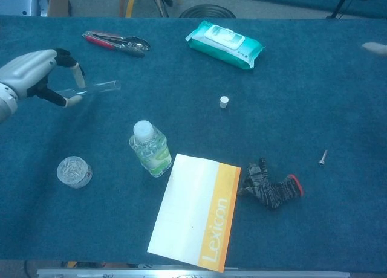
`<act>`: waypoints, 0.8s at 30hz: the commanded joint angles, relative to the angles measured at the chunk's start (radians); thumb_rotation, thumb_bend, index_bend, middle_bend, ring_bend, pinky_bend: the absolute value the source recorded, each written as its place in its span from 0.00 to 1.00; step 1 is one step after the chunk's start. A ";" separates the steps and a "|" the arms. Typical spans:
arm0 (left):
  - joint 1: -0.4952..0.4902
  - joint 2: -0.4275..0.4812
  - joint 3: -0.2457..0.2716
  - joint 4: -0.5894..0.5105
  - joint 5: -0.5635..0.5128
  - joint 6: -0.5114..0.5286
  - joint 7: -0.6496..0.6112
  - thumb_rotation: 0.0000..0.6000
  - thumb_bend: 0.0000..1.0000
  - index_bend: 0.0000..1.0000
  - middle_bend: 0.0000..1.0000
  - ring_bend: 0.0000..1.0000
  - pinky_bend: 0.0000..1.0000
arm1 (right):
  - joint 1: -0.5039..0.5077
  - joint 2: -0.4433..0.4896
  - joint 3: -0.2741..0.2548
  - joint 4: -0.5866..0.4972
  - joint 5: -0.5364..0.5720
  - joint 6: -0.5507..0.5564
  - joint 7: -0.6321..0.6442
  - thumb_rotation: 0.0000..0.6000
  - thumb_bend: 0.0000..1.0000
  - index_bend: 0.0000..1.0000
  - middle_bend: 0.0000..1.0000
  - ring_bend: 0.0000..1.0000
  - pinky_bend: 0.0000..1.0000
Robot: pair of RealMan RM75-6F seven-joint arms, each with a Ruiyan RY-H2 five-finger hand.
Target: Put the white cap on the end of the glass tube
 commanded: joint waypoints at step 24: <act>0.048 0.085 0.021 -0.103 0.080 0.085 0.054 1.00 0.33 0.59 0.30 0.08 0.12 | 0.257 -0.324 -0.014 0.191 0.106 -0.239 -0.282 1.00 0.22 0.42 0.27 0.13 0.32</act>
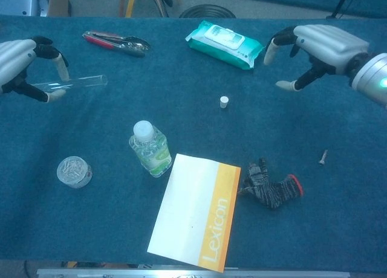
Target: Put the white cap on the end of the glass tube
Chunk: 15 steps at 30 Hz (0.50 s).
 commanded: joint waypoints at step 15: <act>0.018 0.017 0.019 -0.039 0.050 0.023 0.025 1.00 0.33 0.59 0.30 0.08 0.12 | 0.140 -0.200 0.002 0.131 0.183 -0.073 -0.205 1.00 0.22 0.42 0.27 0.13 0.32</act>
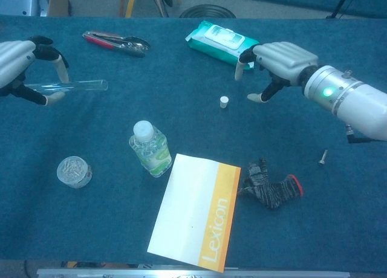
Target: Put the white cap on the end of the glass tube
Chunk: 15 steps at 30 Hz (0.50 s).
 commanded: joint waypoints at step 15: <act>0.011 0.003 0.009 0.012 0.024 -0.009 -0.026 1.00 0.33 0.59 0.30 0.08 0.12 | 0.101 -0.182 -0.008 0.186 0.155 -0.038 -0.109 1.00 0.22 0.42 0.27 0.13 0.32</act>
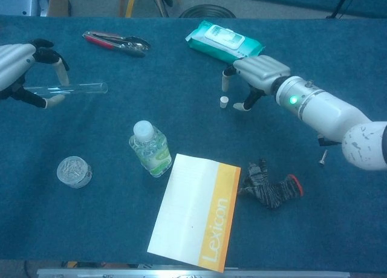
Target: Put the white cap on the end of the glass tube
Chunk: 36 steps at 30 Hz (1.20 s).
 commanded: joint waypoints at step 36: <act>0.010 -0.001 -0.006 0.048 0.010 -0.028 -0.058 1.00 0.33 0.59 0.29 0.08 0.12 | 0.061 -0.094 -0.004 0.112 0.096 -0.012 -0.031 1.00 0.28 0.48 0.28 0.13 0.32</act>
